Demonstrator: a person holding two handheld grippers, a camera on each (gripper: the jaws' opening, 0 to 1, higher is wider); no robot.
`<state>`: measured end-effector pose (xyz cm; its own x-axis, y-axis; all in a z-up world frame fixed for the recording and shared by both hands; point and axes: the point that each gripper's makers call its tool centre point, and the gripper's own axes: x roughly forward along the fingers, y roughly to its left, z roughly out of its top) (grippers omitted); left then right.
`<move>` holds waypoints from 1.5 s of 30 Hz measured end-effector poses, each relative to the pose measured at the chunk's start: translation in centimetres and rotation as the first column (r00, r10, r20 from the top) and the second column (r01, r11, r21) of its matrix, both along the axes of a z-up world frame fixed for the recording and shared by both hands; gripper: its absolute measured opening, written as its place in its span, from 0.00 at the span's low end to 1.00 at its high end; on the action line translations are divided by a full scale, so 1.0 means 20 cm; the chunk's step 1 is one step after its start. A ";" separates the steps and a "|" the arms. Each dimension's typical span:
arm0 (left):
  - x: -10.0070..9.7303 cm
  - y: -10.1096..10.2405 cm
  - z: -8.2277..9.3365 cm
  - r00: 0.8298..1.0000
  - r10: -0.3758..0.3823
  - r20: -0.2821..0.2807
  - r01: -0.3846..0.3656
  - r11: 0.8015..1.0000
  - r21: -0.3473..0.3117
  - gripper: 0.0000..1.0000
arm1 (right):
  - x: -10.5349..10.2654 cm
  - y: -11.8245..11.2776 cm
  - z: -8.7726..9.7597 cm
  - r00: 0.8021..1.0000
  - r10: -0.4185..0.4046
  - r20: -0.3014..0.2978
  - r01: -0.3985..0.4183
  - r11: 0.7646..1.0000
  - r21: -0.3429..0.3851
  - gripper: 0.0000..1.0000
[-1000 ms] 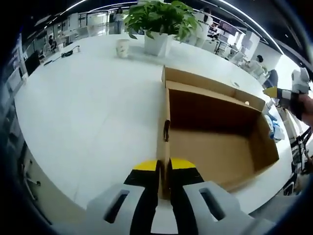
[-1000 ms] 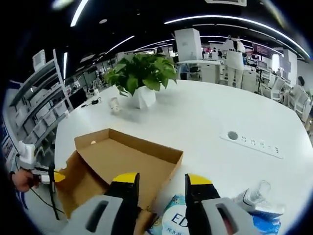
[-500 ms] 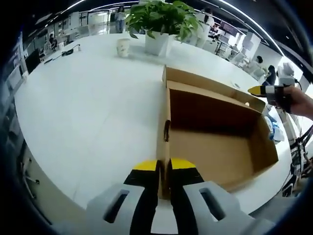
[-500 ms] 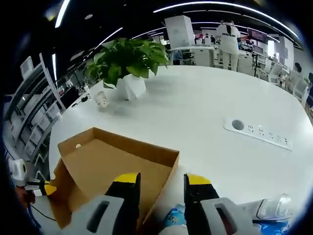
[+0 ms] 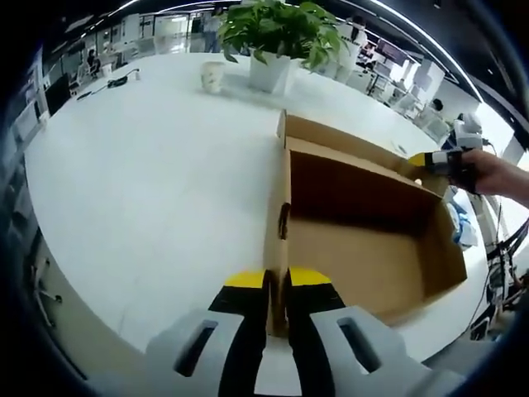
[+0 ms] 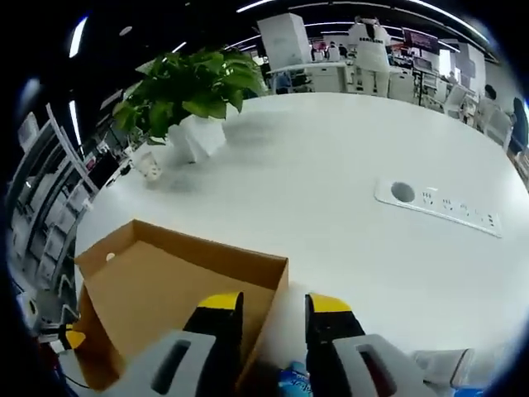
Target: Operate the shoe box by opening the lid, removing the specified soft item, and placing it in the target area until the item is outside and the box remains undamaged.
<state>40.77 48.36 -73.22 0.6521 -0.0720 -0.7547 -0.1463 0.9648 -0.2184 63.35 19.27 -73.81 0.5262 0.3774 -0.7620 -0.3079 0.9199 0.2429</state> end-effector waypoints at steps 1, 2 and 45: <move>0.00 0.00 0.00 1.000 0.003 0.000 -0.003 1.000 -0.003 0.07 | 0.01 0.00 -0.01 1.000 -0.002 -0.004 0.002 1.000 -0.003 0.25; 0.00 0.00 0.00 1.000 0.003 0.000 -0.003 1.000 -0.003 0.07 | 0.01 0.00 -0.01 1.000 -0.003 -0.010 0.003 1.000 -0.006 0.24; 0.01 0.00 0.00 0.999 -0.038 0.001 0.038 0.997 0.061 0.05 | 0.02 -0.02 0.31 0.995 -0.057 0.088 0.061 0.997 -0.042 0.00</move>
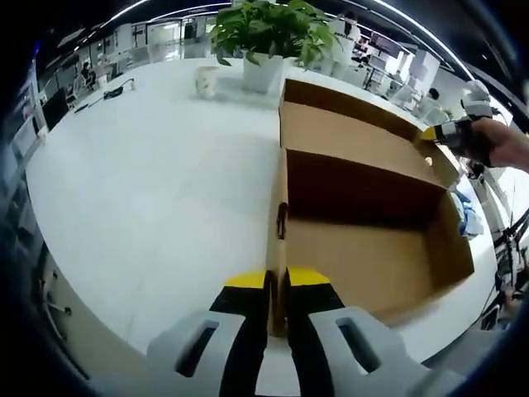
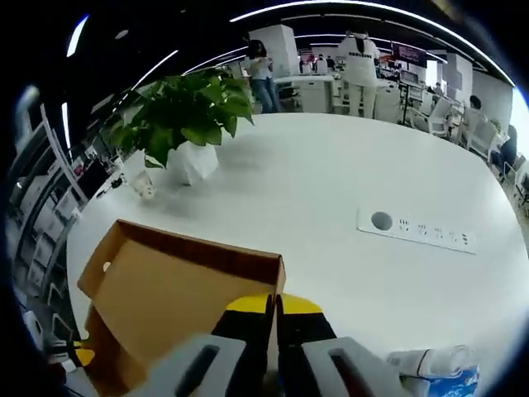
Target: Operate the shoe box by opening the lid, removing the specified soft item, and placing it in the target area until the item is outside and the box remains undamaged.
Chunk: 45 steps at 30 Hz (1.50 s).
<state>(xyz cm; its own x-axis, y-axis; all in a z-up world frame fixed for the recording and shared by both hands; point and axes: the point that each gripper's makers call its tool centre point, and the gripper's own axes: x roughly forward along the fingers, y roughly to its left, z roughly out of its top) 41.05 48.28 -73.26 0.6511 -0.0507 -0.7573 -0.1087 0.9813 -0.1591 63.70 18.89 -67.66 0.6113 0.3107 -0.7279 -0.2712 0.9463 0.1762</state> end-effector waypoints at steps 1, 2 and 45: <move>0.00 0.00 0.00 1.000 0.001 0.000 -0.001 1.000 0.001 0.05 | 0.00 0.00 0.01 1.000 0.000 0.005 0.000 1.000 0.002 0.00; 0.00 0.00 0.00 1.000 0.001 0.000 -0.001 1.000 0.003 0.05 | 0.00 0.00 0.03 1.000 0.003 0.015 -0.003 1.000 0.005 0.00; 0.02 -0.01 0.00 1.000 0.024 0.011 -0.024 0.999 0.029 0.05 | -0.35 0.01 0.47 0.951 0.053 0.306 -0.054 0.999 -0.006 0.00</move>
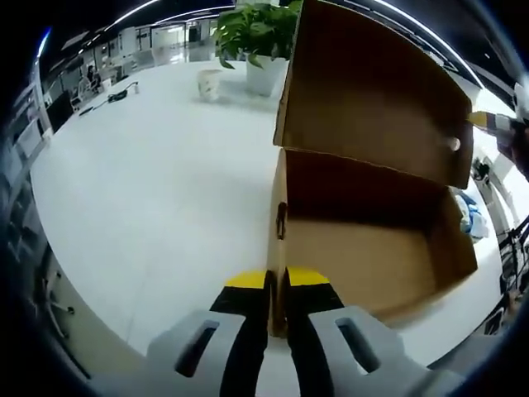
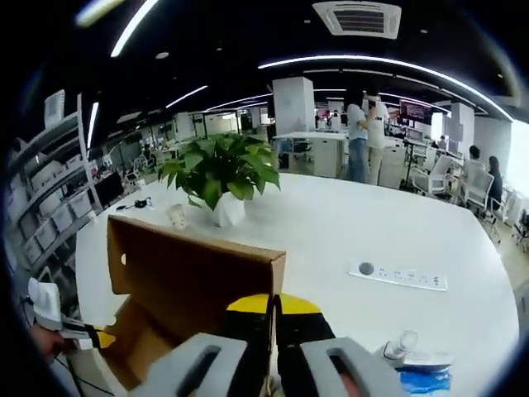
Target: Operate the shoe box by opening the lid, removing the specified soft item, and placing it in the target area until the item is outside and the box remains undamaged.
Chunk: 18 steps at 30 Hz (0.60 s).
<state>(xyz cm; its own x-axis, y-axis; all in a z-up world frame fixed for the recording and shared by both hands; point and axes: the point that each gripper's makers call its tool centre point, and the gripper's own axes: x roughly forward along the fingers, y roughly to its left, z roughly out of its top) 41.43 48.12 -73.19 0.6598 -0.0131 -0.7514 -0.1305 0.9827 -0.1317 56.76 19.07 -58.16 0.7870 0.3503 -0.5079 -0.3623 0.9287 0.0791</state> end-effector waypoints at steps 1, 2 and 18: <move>0.00 0.00 0.00 1.000 0.001 0.000 -0.001 1.000 0.000 0.05 | -0.01 0.00 0.00 1.000 -0.001 0.005 0.001 1.000 -0.001 0.00; 0.00 0.00 0.00 1.000 0.001 0.000 -0.001 1.000 0.000 0.05 | -0.02 0.00 0.01 1.000 -0.002 0.015 0.002 1.000 -0.005 0.00; 0.00 0.00 0.00 1.000 -0.011 0.012 0.011 1.000 -0.013 0.05 | -0.17 -0.03 0.02 0.990 -0.060 0.131 0.056 0.998 0.028 0.00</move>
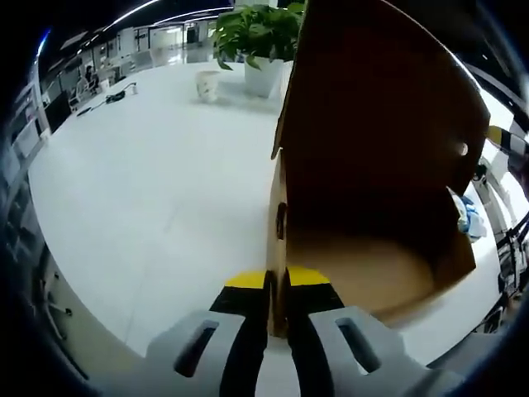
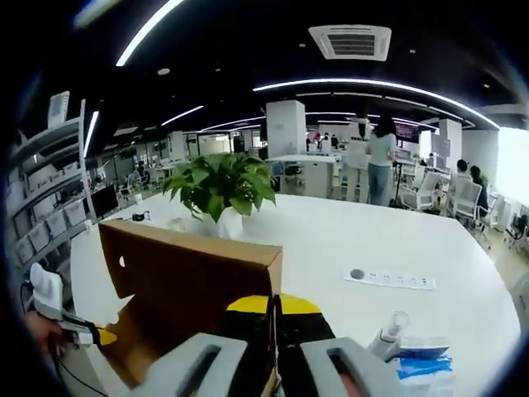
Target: Operate the shoe box by opening the lid, removing the specified soft item, and placing it in the target area until the item is outside and the box remains undamaged.
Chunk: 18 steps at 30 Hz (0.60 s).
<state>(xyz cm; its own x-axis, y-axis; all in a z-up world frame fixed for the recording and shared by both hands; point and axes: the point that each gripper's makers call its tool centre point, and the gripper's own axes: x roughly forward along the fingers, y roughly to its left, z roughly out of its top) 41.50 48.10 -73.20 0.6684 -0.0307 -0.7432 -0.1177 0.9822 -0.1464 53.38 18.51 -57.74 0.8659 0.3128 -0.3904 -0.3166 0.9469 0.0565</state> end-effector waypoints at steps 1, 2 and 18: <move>0.00 0.00 0.00 1.000 0.000 0.000 0.000 1.000 0.000 0.05 | 0.00 0.00 0.00 1.000 0.000 0.002 0.000 1.000 -0.001 0.00; 0.00 0.00 0.00 1.000 -0.001 0.000 0.001 1.000 -0.001 0.05 | -0.02 0.00 0.00 1.000 0.003 0.012 -0.003 1.000 -0.012 0.00; 0.00 0.00 -0.01 1.000 -0.017 0.009 0.018 1.000 -0.026 0.06 | -0.17 -0.02 -0.03 0.999 0.025 0.042 -0.023 0.999 -0.036 0.00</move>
<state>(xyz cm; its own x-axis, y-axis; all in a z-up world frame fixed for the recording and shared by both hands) 41.60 48.10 -73.31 0.6744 -0.0615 -0.7358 -0.0990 0.9800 -0.1726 49.90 18.19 -58.39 0.8744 0.3205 -0.3644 -0.3408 0.9401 0.0090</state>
